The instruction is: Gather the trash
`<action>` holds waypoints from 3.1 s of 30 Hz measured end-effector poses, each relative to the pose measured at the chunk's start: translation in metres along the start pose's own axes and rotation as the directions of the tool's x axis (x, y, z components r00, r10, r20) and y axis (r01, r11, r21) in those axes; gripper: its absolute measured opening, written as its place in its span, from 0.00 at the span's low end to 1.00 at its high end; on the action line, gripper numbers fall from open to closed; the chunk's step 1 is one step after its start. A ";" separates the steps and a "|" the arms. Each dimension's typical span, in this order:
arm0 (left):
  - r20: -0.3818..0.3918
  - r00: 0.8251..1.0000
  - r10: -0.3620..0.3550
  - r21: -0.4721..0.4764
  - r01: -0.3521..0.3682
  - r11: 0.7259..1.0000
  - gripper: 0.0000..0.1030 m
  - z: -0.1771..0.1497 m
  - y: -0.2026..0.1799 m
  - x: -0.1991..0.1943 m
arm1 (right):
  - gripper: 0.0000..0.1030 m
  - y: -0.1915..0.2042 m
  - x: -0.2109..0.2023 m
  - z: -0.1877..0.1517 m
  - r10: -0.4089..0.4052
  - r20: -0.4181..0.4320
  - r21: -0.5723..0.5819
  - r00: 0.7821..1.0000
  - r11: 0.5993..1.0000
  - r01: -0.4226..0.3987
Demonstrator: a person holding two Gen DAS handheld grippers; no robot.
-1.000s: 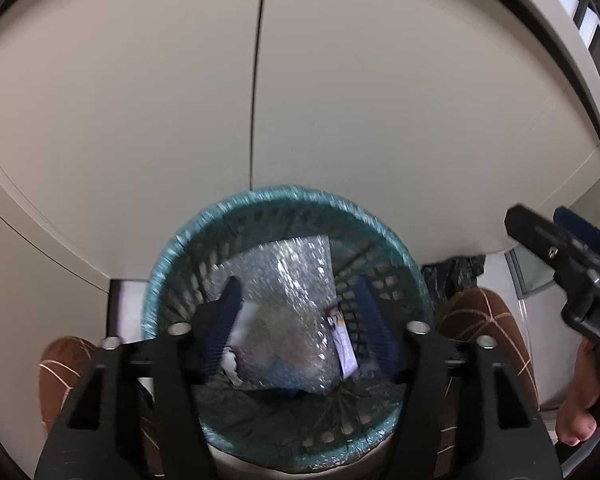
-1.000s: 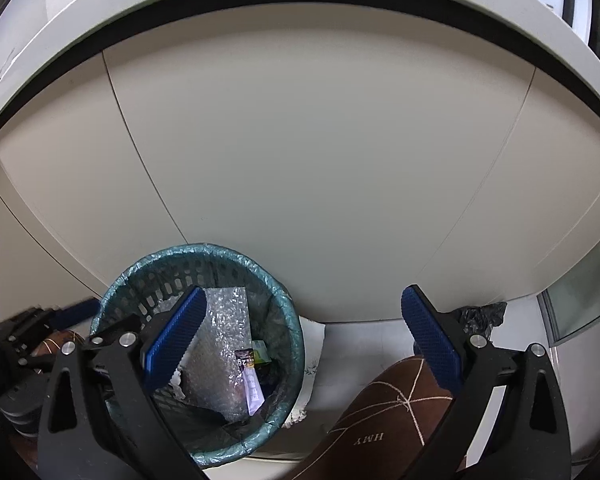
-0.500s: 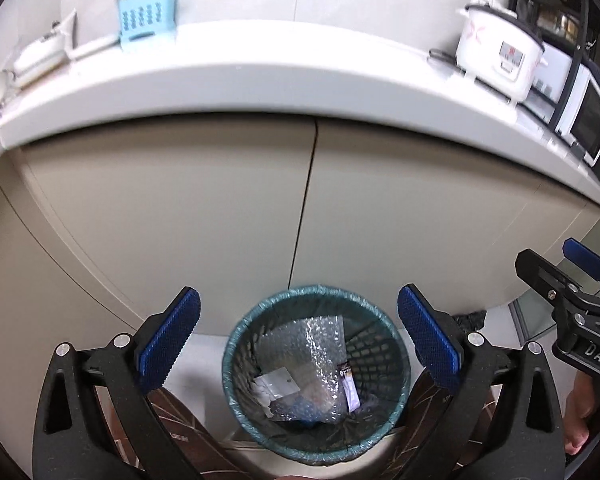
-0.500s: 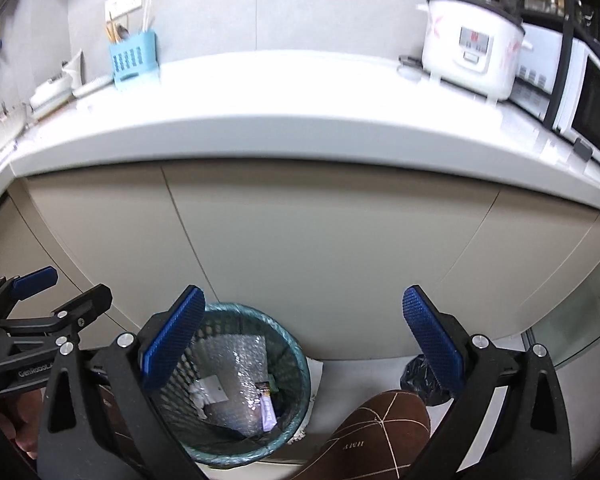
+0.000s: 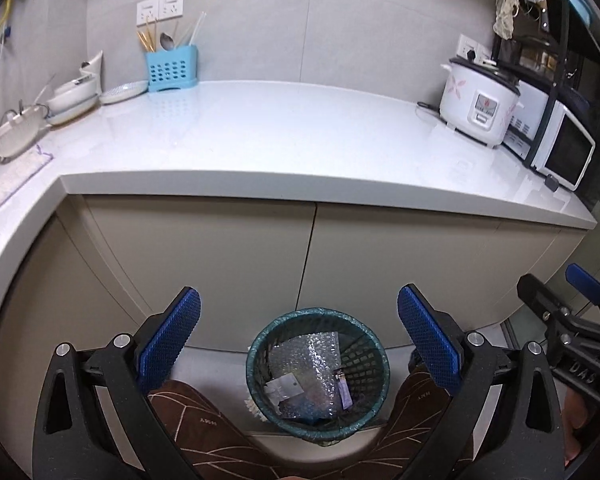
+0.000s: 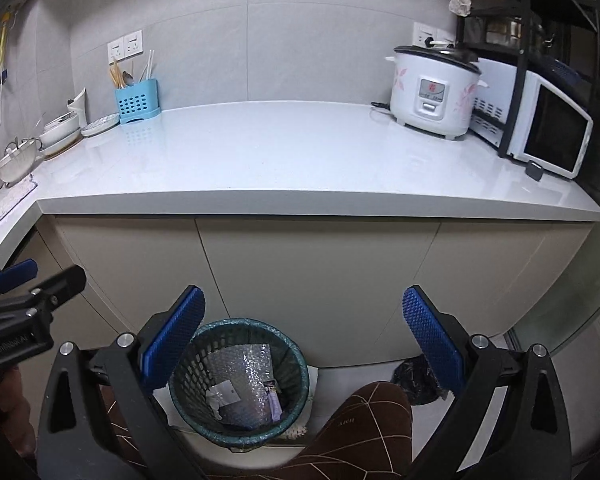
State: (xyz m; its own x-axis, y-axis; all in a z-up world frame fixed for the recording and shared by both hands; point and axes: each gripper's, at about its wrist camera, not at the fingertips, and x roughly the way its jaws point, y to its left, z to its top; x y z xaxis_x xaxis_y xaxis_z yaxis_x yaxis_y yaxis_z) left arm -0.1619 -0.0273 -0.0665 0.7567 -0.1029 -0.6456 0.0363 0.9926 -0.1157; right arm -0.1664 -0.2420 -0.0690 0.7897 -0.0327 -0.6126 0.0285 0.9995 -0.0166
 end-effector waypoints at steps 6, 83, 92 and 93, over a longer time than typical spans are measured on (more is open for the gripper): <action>0.032 0.999 0.009 0.017 -0.009 1.000 0.94 0.000 0.000 -0.031 | 0.93 0.001 -0.032 -0.003 0.032 0.020 0.023 0.999 0.999 -0.033; 0.069 0.997 0.027 0.067 -0.032 0.997 0.94 -0.010 -0.012 -0.053 | 0.93 0.001 -0.045 -0.008 0.046 0.000 0.033 0.999 0.998 -0.046; 0.073 0.997 0.036 0.066 -0.041 0.997 0.94 -0.009 -0.011 -0.054 | 0.93 0.000 -0.046 -0.006 0.048 0.004 0.030 0.999 0.998 -0.048; 0.072 0.997 0.035 0.063 -0.040 0.997 0.94 -0.009 -0.011 -0.054 | 0.93 0.001 -0.046 -0.006 0.048 0.003 0.029 0.999 0.998 -0.048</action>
State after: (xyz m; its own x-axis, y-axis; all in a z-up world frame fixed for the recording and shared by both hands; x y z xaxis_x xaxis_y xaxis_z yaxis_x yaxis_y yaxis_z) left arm -0.2089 -0.0329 -0.0377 0.8028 -0.0629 -0.5929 0.0472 0.9980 -0.0420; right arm -0.2068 -0.2398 -0.0457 0.7923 0.0153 -0.6100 0.0086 0.9993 0.0361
